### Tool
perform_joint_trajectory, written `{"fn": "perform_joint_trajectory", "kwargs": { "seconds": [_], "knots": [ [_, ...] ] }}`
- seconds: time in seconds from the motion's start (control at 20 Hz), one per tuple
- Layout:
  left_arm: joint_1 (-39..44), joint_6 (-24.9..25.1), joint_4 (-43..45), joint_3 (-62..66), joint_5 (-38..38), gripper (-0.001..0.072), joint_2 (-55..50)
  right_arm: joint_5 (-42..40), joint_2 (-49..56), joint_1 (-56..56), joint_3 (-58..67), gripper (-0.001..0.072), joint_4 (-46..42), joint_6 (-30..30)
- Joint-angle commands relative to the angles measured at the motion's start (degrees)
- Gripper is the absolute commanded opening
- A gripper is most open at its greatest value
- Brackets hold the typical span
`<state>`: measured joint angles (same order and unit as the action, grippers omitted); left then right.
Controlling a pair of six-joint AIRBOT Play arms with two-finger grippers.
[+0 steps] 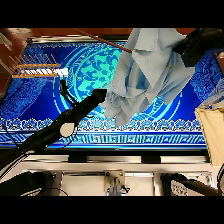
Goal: Fold the shirts.
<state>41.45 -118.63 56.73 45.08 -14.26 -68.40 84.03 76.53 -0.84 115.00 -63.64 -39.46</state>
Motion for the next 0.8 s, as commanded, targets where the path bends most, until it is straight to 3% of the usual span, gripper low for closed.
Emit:
{"fn": "perform_joint_trajectory", "kwargs": {
  "seconds": [0.0,0.05,0.55,0.75],
  "knots": [
    [1.49,-2.73,-0.37,5.01,-4.42,0.0447,-5.01,0.39,-0.02,0.0,0.02,0.008,-0.63,-0.24],
    [1.4,-2.73,1.05,6.58,-4.35,0.0399,-5.73,0.42,-0.02,0.0,0.04,0.008,-1.22,-0.24],
    [2.16,-2.47,1.79,10.19,2.73,0.0399,-9.33,0.31,-0.02,0.0,0.04,0.008,-1.7,-0.22],
    [3.43,-5.88,1.75,10.29,-2.1,0.0366,-11.74,0.33,-0.02,0.0,0.02,0.008,-1.84,-0.2]
  ]
}}
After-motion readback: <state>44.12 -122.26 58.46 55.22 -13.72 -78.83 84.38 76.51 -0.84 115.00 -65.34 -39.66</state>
